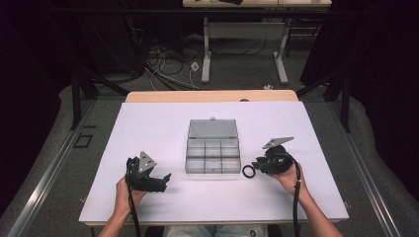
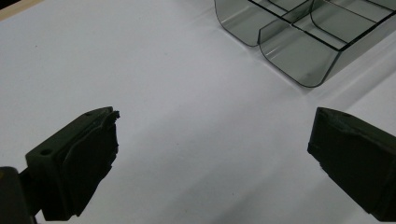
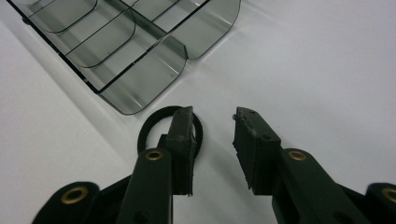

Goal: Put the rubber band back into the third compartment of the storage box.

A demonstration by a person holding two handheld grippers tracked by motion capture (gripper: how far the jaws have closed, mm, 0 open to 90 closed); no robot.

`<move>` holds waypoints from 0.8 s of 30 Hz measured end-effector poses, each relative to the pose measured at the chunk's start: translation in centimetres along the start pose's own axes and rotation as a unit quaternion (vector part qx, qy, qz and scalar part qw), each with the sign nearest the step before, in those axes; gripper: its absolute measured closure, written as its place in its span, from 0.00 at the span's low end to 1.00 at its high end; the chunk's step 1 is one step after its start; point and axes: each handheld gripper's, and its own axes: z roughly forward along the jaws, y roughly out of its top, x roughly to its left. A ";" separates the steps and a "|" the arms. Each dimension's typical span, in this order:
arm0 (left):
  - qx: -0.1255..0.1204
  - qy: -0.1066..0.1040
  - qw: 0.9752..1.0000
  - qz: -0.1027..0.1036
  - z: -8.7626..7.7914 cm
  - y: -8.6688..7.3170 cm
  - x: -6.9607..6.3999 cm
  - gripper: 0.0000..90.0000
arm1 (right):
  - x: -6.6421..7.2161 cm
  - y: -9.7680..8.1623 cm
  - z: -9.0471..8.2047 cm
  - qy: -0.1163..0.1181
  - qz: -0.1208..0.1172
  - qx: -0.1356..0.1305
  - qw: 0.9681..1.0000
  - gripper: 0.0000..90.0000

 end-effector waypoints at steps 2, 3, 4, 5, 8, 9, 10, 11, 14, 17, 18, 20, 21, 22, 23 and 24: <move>0.002 -0.006 1.000 -0.001 0.2 0.0 -0.1 0.01 | 0.5 0.0 0.7 0.005 -0.004 0.009 1.000 0.77; 0.002 -0.006 1.000 -0.001 0.2 0.0 -0.1 0.01 | 0.5 0.0 0.8 0.004 -0.005 0.014 1.000 0.77; 0.002 -0.003 1.000 0.002 0.1 0.0 0.0 0.01 | 0.5 -0.1 1.1 0.000 -0.008 0.018 1.000 0.78; 0.003 -0.006 1.000 0.001 0.1 0.0 0.0 0.01 | 0.5 -0.1 1.4 0.001 -0.006 0.016 1.000 0.78; 0.005 -0.004 1.000 0.000 0.0 0.0 0.0 0.01 | 0.4 -0.3 1.9 -0.004 -0.005 0.025 1.000 0.81; 0.003 -0.004 1.000 0.001 0.0 0.0 0.0 0.01 | 0.4 -0.3 1.9 -0.004 -0.006 0.027 1.000 0.82; 0.004 -0.005 1.000 -0.001 0.1 0.0 0.0 0.01 | 0.5 -0.3 1.9 -0.006 -0.003 0.028 1.000 0.83; 0.004 -0.004 1.000 0.000 0.1 0.0 0.0 0.01 | 0.5 -0.3 1.9 -0.011 -0.007 0.029 1.000 0.84; 0.005 -0.005 1.000 0.001 0.1 0.0 0.0 0.01 | 0.7 -0.3 2.0 -0.028 -0.023 0.029 0.999 0.87; 0.005 -0.004 1.000 0.001 0.1 0.0 0.0 0.01 | 1.2 -0.3 2.0 -0.027 -0.031 0.036 0.999 0.96; 0.006 -0.004 1.000 0.001 0.1 0.0 0.0 0.01 | 1.2 -0.3 2.0 -0.029 -0.029 0.032 0.999 0.96; 0.006 -0.004 1.000 0.001 0.1 0.0 0.0 0.01 | 1.1 -0.3 2.0 -0.026 -0.022 0.033 0.999 0.97; 0.004 -0.004 1.000 0.002 0.1 0.0 0.1 0.01 | 1.1 -0.3 2.0 -0.023 -0.017 0.028 0.999 0.97; 0.004 -0.004 1.000 0.002 0.1 0.0 0.1 0.01 | 1.0 -0.4 2.0 -0.013 -0.011 0.025 1.000 0.98; 0.004 -0.004 1.000 0.002 0.1 0.0 0.1 0.01 | 0.8 -0.3 2.0 -0.017 -0.015 0.026 0.999 0.98; 0.003 -0.004 1.000 0.002 0.1 0.0 0.1 0.01 | 0.8 -0.3 1.8 -0.018 -0.014 0.028 0.999 0.98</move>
